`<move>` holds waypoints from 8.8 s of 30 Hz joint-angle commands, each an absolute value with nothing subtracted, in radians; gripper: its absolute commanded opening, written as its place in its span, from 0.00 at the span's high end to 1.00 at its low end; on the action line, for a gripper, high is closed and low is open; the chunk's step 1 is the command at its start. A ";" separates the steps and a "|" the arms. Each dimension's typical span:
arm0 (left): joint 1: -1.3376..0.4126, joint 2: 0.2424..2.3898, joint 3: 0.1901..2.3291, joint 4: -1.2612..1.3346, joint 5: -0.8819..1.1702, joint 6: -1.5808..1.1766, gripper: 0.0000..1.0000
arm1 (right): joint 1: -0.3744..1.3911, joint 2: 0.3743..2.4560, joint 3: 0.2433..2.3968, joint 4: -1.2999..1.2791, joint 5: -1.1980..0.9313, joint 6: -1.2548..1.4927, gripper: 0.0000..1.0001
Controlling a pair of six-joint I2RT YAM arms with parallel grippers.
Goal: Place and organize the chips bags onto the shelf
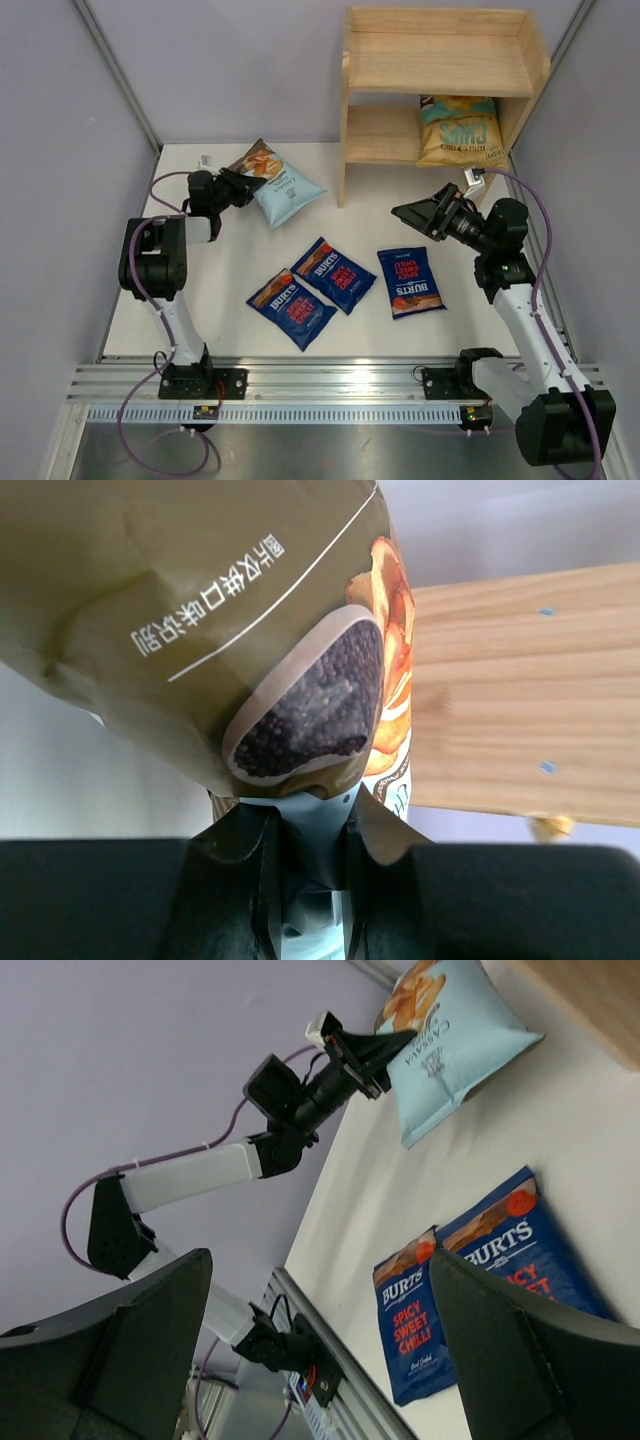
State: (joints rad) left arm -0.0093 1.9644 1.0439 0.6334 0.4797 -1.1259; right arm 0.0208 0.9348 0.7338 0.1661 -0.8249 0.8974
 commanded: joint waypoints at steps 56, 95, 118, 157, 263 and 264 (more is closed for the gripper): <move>-0.480 0.906 0.607 0.544 0.179 -1.154 0.87 | 0.551 1.078 0.571 1.007 -0.687 1.011 0.03; -0.600 0.847 0.822 -0.071 -0.116 -0.798 0.01 | 0.390 0.851 0.604 0.436 -0.230 1.052 0.76; -0.600 0.617 1.112 -0.693 -0.133 -0.361 0.01 | 0.115 1.262 0.925 0.499 -0.290 1.129 0.77; -0.598 0.377 0.842 -0.597 -0.229 -0.268 0.01 | 0.222 1.787 1.512 0.267 -0.131 1.006 0.51; -0.718 0.408 0.339 -0.289 -0.419 -1.335 1.00 | 0.511 1.242 0.400 0.730 -0.667 0.918 0.03; -0.718 0.410 0.347 -0.269 -0.407 -1.328 1.00 | 0.521 1.247 0.403 0.741 -0.670 0.902 0.04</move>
State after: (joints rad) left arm -0.7143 0.4187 0.2874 -0.3809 -0.4095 -1.3613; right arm 0.4767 1.2366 0.3973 0.5228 -0.6495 0.8997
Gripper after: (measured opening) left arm 0.004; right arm 0.968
